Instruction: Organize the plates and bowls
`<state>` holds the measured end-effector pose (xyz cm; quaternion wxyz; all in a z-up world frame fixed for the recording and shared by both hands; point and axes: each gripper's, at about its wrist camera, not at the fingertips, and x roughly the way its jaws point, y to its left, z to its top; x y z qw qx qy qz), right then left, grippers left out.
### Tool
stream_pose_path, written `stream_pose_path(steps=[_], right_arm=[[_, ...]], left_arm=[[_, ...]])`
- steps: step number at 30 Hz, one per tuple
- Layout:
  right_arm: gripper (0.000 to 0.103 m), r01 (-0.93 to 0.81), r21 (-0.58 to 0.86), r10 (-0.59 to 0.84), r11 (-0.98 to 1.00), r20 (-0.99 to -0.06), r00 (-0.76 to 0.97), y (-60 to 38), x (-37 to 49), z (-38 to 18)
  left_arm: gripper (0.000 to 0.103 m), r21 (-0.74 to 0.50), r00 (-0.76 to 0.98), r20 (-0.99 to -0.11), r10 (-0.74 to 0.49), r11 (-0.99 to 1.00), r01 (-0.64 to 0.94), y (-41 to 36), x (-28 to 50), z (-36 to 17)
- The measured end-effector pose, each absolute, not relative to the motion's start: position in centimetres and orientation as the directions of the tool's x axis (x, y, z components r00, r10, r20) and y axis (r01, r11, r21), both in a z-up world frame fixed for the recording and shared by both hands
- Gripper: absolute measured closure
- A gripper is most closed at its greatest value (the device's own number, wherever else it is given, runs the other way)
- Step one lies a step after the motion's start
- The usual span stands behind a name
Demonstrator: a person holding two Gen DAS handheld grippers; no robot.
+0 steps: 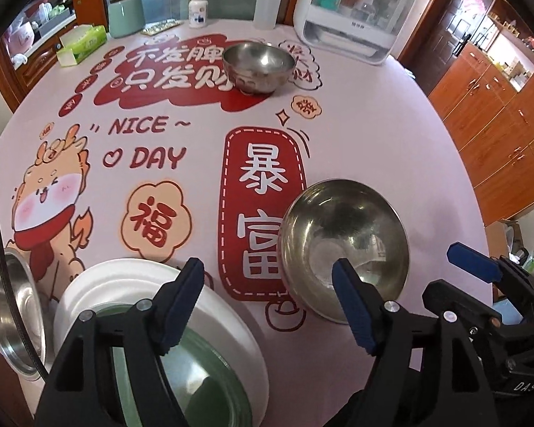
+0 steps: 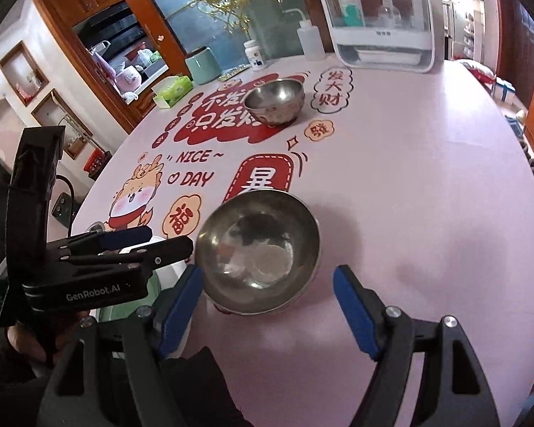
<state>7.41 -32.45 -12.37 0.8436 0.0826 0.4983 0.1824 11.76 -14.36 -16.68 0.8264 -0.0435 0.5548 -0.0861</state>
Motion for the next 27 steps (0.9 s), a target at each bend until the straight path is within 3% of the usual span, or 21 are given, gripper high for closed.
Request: stream_pose_path(steps=[16,21,27], right_arm=[[0.028,-0.135,0.440,0.459,0.888,-0.830,0.318,-34.6,10.7,-16.8],[0.044,-0.116,0.458,0.471,0.881,-0.833,0.290,-34.9,11.1,-17.6],[0.059,-0.108,0.467,0.478,0.878,-0.837,0.267,-34.9,11.4,-18.2]], left_arm=[[0.030,-0.172,0.230,-0.956,-0.180,0.984,0.057,-15.7,15.1,-20.8],[0.031,-0.172,0.207,-0.962,-0.181,0.983,0.059,-16.1,15.6,-21.5],[0.049,-0.176,0.185,-0.965,-0.184,0.983,0.060,-16.5,16.0,-22.2]])
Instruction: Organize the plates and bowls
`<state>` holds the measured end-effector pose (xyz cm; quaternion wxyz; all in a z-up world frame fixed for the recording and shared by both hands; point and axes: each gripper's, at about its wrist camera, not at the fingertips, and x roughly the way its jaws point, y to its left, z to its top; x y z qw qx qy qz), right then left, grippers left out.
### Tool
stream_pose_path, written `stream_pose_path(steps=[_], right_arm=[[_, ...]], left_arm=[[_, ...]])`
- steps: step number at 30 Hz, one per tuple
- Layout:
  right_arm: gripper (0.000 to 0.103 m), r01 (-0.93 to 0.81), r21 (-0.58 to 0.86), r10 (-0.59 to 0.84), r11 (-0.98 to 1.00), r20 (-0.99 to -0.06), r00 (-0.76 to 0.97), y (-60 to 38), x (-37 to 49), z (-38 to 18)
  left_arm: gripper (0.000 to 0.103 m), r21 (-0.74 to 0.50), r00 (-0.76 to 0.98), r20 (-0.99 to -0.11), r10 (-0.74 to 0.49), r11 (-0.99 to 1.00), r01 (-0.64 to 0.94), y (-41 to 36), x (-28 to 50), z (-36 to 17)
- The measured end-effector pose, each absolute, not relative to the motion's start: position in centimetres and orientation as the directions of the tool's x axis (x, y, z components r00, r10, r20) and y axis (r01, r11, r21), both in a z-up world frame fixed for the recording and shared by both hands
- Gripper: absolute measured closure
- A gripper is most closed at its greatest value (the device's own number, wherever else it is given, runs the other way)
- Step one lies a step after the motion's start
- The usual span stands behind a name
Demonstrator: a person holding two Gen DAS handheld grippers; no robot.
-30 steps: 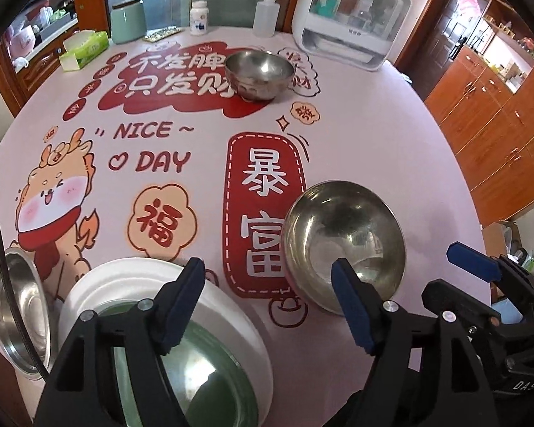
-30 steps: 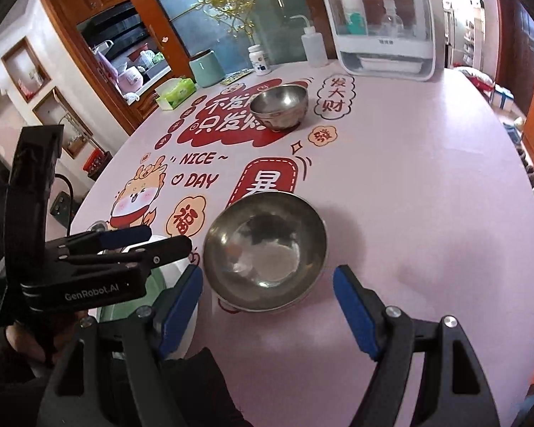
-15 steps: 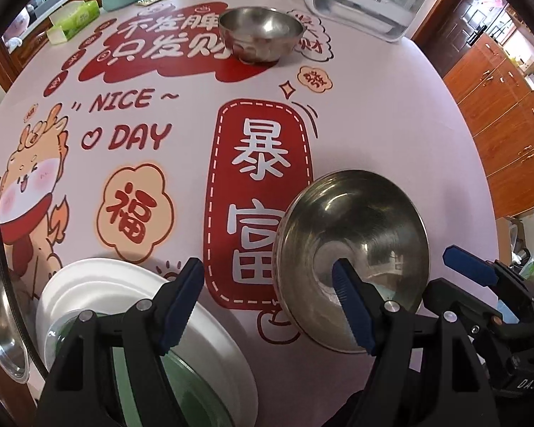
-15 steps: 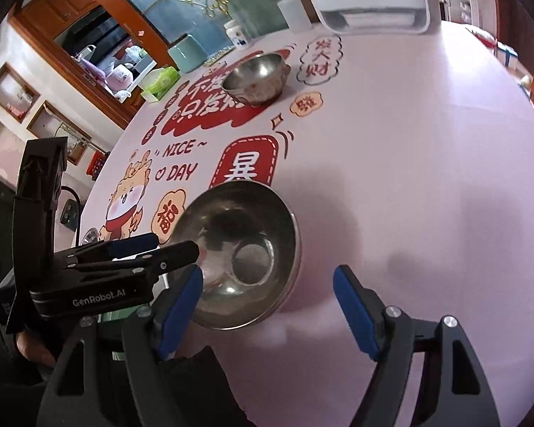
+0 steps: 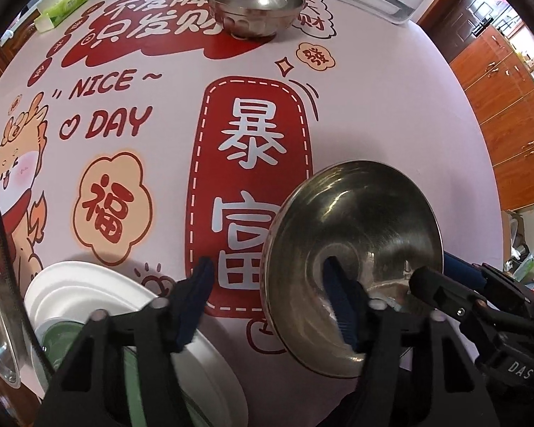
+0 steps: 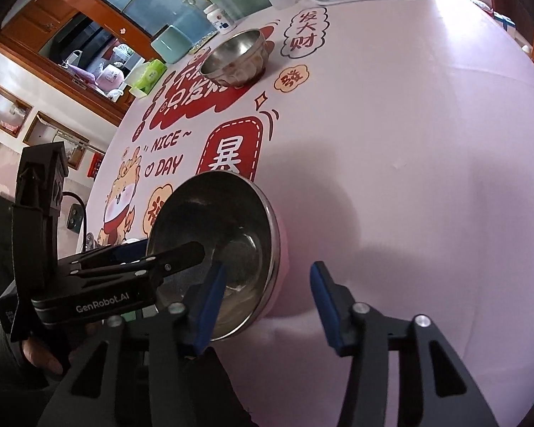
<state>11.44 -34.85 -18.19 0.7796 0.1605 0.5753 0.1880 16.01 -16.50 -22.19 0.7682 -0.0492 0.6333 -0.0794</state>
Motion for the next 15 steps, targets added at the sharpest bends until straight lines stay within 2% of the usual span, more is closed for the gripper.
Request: stream_pose_path(steps=[2,3,5,7,10,15], right_arm=[[0.065,-0.108,0.469,0.480,0.876,-0.838,0.260,-34.79,11.55,-18.38],[0.067,-0.107,0.470,0.481,0.876,-0.838,0.257,-34.80,11.61,-18.47],[0.070,-0.104,0.473,0.483,0.875,-0.839,0.252,-34.77,11.70,-18.62],[0.078,-0.099,0.474,0.483,0.875,-0.840,0.247,-34.79,11.76,-18.77],[0.081,-0.090,0.479,0.486,0.873,-0.840,0.241,-34.87,11.86,-18.95],[0.083,-0.094,0.475,0.483,0.875,-0.842,0.242,-34.70,11.79,-18.89]], left_arm=[[0.056,-0.176,0.178,-0.967,-0.183,0.983,0.056,-16.59,16.12,-22.50],[0.063,-0.180,0.174,-0.967,-0.188,0.982,0.056,-16.62,16.15,-22.62],[0.068,-0.188,0.168,-0.967,-0.194,0.981,0.053,-16.66,16.45,-22.86],[0.082,-0.200,0.165,-0.964,-0.206,0.978,0.052,-16.63,16.53,-22.98],[0.088,-0.211,0.168,-0.962,-0.216,0.976,0.051,-16.62,16.68,-23.05],[0.089,-0.219,0.171,-0.959,-0.224,0.975,0.047,-16.57,16.65,-23.05]])
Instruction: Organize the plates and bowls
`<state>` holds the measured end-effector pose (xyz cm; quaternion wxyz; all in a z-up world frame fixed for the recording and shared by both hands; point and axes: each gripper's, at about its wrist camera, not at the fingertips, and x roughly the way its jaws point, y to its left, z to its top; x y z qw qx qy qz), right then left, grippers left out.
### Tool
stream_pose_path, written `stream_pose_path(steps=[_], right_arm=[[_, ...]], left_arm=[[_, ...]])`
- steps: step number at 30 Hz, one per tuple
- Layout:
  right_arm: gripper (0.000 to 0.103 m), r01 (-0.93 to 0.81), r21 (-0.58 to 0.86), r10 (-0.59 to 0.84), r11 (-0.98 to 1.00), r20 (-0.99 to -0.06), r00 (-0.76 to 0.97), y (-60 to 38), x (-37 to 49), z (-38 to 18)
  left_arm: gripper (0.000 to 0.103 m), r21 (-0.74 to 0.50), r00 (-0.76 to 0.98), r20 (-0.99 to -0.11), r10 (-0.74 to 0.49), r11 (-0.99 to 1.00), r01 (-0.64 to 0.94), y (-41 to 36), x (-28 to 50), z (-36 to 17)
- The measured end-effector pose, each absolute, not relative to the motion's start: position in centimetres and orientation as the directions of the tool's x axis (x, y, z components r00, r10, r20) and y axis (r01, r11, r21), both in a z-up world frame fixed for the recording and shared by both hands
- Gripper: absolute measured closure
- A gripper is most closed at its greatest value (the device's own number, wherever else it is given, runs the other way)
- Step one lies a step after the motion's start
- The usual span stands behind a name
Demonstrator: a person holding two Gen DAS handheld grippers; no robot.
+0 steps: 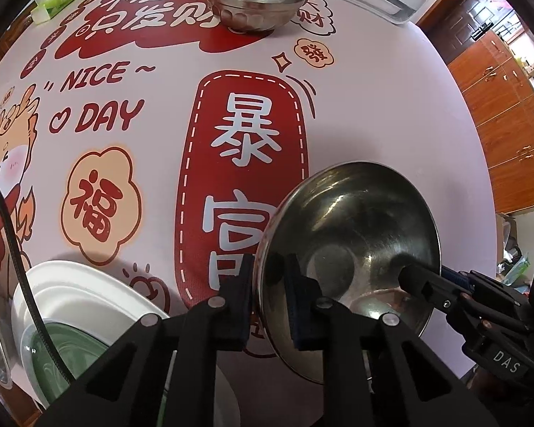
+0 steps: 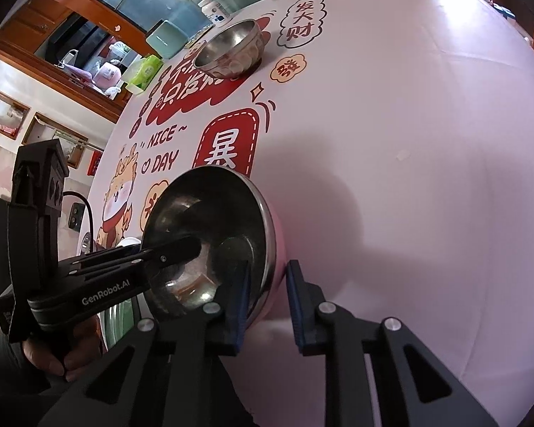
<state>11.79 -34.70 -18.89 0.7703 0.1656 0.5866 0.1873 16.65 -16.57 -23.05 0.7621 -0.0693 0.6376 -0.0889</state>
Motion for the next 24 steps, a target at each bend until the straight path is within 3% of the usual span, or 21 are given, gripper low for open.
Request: stream_pose_path(steps=[24], right_arm=[[0.085,-0.141,0.434,0.456,0.890,-0.833,0.314,-34.6,9.7,-16.2]], left_arm=[[0.090,-0.197,0.254,-0.943,-0.215,0.976,0.093,-16.6,13.2,-19.3]])
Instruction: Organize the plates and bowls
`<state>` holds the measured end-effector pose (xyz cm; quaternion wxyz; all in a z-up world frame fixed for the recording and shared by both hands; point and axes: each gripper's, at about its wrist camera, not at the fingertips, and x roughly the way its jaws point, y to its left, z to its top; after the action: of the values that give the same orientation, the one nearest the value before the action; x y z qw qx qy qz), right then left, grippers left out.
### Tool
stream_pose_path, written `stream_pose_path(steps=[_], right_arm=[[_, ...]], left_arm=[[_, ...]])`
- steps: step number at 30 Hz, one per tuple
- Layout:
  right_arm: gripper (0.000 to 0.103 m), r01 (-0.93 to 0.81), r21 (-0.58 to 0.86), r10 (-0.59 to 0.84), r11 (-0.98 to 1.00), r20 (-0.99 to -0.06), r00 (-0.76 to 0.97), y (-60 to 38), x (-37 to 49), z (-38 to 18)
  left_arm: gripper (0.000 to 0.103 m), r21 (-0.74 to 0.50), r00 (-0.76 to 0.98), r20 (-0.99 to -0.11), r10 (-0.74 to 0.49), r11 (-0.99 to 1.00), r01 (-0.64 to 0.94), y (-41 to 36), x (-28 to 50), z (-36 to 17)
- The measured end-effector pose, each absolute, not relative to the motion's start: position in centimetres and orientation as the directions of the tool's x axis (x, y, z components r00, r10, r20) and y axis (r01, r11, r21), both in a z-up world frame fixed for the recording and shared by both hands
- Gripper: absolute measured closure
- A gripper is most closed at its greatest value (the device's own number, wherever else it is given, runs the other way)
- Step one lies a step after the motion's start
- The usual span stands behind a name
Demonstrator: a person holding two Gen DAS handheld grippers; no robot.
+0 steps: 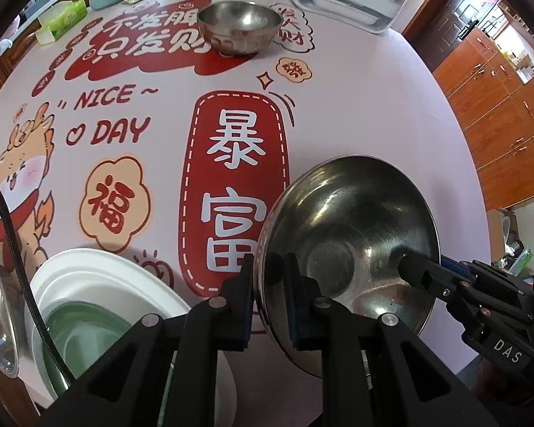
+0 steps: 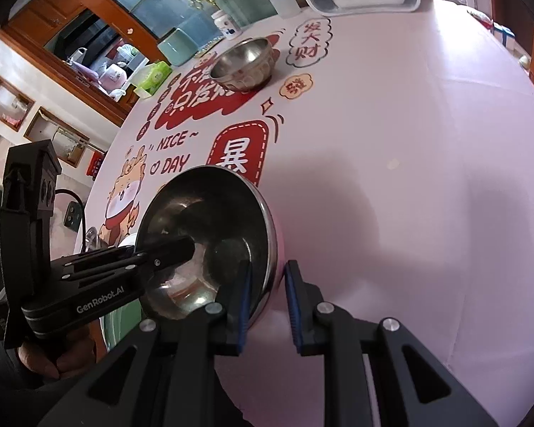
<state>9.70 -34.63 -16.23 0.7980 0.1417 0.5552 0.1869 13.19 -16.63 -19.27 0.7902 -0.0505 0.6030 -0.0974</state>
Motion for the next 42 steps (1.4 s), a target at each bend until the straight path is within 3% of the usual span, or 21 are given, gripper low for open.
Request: stream_pose_path(steps=[25,42], right_arm=[[0.085,-0.281,0.411,0.493,0.867,-0.788,0.369,-28.6,6.1,-12.6],[0.085,-0.328,0.426,0.526,0.843,-0.781,0.337,-20.8,5.1,-12.5]], left_arm=[[0.090,-0.186,0.382,-0.905,-0.189,0.982,0.043,-10.7,7.3,-14.8],[0.090,-0.170,0.372,-0.915,-0.156,0.985,-0.005,-2.9,5.2,-14.4]])
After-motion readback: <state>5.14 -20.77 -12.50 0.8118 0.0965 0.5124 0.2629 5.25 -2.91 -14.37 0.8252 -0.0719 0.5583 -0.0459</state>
